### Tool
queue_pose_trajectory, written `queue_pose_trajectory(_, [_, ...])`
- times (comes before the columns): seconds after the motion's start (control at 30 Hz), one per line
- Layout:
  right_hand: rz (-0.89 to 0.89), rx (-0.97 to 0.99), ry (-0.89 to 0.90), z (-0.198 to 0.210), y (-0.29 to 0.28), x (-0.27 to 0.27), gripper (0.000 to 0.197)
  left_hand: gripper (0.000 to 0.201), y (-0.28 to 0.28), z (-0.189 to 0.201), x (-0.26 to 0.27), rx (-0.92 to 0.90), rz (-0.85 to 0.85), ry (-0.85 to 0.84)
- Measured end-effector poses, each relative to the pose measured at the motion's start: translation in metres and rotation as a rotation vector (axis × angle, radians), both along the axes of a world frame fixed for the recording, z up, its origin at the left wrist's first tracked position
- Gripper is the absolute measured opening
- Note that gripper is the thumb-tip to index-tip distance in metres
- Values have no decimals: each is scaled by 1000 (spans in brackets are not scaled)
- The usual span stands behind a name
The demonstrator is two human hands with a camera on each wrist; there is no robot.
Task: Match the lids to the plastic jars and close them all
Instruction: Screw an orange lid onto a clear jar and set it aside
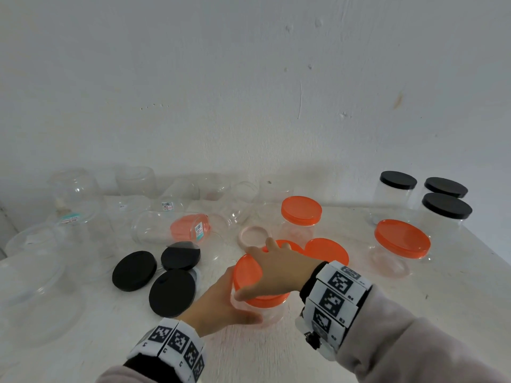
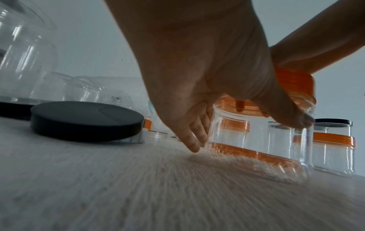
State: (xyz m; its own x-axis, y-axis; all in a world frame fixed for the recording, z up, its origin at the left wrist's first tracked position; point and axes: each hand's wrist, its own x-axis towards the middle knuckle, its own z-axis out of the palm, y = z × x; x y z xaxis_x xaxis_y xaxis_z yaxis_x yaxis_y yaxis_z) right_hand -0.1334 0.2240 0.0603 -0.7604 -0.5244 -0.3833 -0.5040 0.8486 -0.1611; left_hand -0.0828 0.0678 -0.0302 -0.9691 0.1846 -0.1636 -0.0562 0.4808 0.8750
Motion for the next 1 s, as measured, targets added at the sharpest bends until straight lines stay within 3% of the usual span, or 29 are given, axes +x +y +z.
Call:
queue_pose_trajectory(0.17, [113,32,-105,14,2,-4,100,103,0,0,-1,0,-3,-1])
queue_pose_trajectory(0.3, [112,36,-65,13,2,-5,94,101,0,0,-1,-15,-9,2])
queue_pose_trajectory(0.5, [14,25,30,2,1,-2,103,105,0,-1,-1,4,-5,-4])
queue_pose_trajectory(0.73, [82,-41,-142,9,6,-7,107,105,0,-2,-3,7,-8,-19])
queue_pose_trajectory(1.0, [20,-42,-6,-1,6,-3,104,107,0,-3,-4,-3,-12,-19])
